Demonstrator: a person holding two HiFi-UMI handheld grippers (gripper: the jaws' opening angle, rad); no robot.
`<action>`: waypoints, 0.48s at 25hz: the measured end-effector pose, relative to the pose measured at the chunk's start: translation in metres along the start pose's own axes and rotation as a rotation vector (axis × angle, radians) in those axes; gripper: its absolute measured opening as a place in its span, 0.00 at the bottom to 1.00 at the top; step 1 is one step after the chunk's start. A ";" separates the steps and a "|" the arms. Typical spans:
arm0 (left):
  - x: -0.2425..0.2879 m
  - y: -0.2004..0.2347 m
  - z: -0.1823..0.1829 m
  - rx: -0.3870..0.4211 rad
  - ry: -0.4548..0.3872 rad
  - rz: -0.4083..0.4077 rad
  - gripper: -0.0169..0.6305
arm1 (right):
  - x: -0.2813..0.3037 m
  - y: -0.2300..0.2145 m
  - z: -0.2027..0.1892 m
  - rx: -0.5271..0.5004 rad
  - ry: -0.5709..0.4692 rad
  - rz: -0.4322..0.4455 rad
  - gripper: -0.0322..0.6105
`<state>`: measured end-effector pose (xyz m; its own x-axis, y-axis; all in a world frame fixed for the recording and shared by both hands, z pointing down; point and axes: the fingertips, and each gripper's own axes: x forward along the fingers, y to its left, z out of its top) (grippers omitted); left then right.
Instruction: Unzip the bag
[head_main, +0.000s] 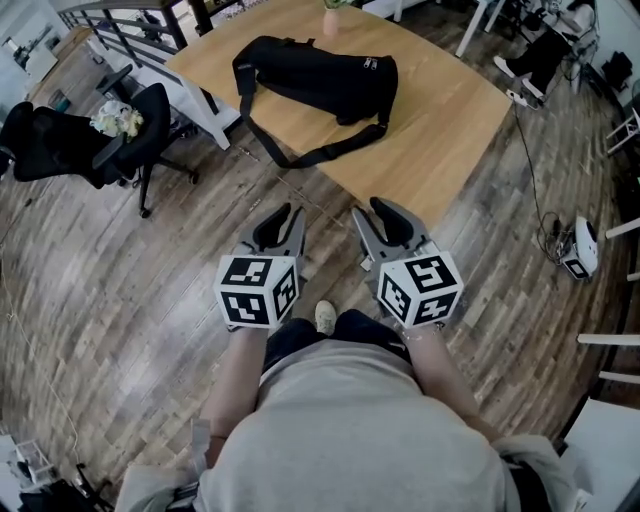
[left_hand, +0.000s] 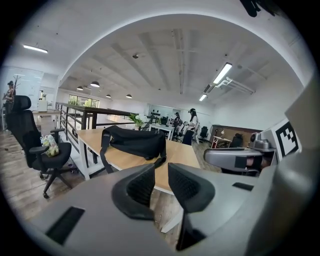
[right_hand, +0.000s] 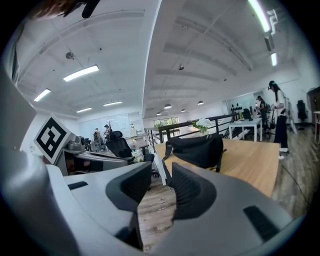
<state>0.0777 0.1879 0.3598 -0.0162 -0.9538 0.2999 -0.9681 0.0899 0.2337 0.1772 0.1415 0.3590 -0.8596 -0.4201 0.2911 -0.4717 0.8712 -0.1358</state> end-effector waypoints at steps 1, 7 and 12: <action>0.005 0.000 0.001 0.002 0.004 -0.002 0.16 | 0.002 -0.004 0.000 0.004 0.000 -0.003 0.25; 0.028 0.002 0.002 0.005 0.033 -0.012 0.16 | 0.011 -0.025 -0.001 0.030 0.010 -0.021 0.25; 0.048 0.010 0.003 0.010 0.050 -0.023 0.16 | 0.023 -0.040 -0.003 0.053 0.013 -0.043 0.24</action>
<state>0.0665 0.1420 0.3733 0.0184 -0.9403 0.3399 -0.9706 0.0649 0.2320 0.1771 0.0979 0.3740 -0.8360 -0.4530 0.3098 -0.5179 0.8379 -0.1725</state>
